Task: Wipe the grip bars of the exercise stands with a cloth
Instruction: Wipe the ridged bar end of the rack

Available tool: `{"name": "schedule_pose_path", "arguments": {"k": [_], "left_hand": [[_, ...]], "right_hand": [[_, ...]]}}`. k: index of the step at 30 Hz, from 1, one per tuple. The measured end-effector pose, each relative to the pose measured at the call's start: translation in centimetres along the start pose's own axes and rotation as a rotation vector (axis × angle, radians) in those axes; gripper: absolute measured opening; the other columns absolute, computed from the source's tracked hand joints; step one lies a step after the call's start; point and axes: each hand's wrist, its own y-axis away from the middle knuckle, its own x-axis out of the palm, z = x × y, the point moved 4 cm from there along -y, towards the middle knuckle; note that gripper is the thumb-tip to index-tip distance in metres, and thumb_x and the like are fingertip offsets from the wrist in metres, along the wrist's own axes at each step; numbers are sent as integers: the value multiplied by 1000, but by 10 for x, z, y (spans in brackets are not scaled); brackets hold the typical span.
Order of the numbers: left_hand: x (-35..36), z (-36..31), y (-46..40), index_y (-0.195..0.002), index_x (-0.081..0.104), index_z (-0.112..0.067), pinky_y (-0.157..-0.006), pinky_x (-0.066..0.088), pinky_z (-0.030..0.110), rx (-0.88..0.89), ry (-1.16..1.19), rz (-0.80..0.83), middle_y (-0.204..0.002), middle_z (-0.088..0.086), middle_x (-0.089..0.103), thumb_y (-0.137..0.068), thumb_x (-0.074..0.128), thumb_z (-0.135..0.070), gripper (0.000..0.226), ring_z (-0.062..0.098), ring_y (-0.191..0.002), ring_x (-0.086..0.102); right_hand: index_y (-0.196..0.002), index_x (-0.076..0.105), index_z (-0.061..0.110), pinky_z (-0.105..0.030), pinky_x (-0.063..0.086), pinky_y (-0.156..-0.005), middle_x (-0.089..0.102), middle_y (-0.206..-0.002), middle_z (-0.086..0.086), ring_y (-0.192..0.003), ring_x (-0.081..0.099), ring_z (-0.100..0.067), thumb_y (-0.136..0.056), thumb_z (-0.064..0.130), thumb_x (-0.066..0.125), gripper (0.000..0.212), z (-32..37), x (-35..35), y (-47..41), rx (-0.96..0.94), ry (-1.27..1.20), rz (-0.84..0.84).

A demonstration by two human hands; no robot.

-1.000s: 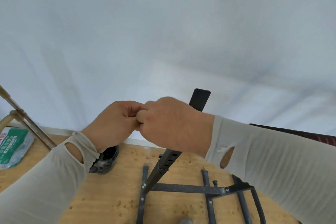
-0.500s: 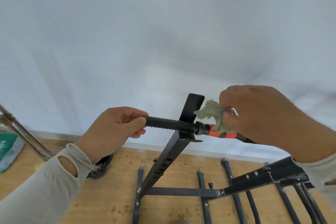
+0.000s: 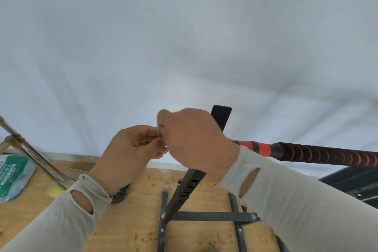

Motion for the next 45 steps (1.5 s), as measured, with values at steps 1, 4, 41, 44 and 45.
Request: {"name": "schedule_pose_path", "arguments": {"k": [1, 4, 41, 44, 45], "left_hand": [[1, 1, 1, -95, 77, -12, -77, 61, 22, -12, 27, -20, -86, 7, 79, -96, 66, -16, 12, 22, -85, 76], [2, 2, 1, -91, 77, -11, -72, 60, 20, -29, 51, -95, -80, 8, 79, -93, 69, -15, 9, 23, -80, 76], [4, 5, 0, -104, 74, -16, -73, 61, 22, -20, 82, -103, -86, 6, 78, -93, 67, -10, 14, 21, -81, 77], [4, 2, -1, -103, 76, -17, -73, 60, 20, -11, 57, -92, -85, 5, 79, -94, 66, -10, 15, 21, -81, 76], [3, 1, -1, -102, 77, -16, -73, 61, 22, -9, 51, -82, -86, 5, 79, -95, 66, -10, 14, 21, -82, 76]], "right_hand": [[-103, 44, 19, -29, 23, -49, 41, -68, 8, -57, 38, -11, -100, 19, 50, 7, 1, 2, -5, 6, -73, 1], [-101, 47, 21, -26, 34, -53, 47, -71, 14, -63, 48, -7, -105, 21, 47, 3, -13, 3, -1, -1, -271, 52], [-90, 62, 28, -30, 48, -58, 59, -86, 9, -71, 54, -16, -89, 14, 68, 16, -70, -21, 75, -171, 142, 145], [-99, 64, 26, -34, 50, -61, 60, -88, 5, -71, 56, -20, -91, 16, 65, 13, -46, -9, 51, -245, 209, 126], [-101, 63, 24, -36, 51, -66, 59, -89, 5, -74, 57, -20, -92, 19, 65, 10, -36, -6, 42, -261, 193, 120]]}}
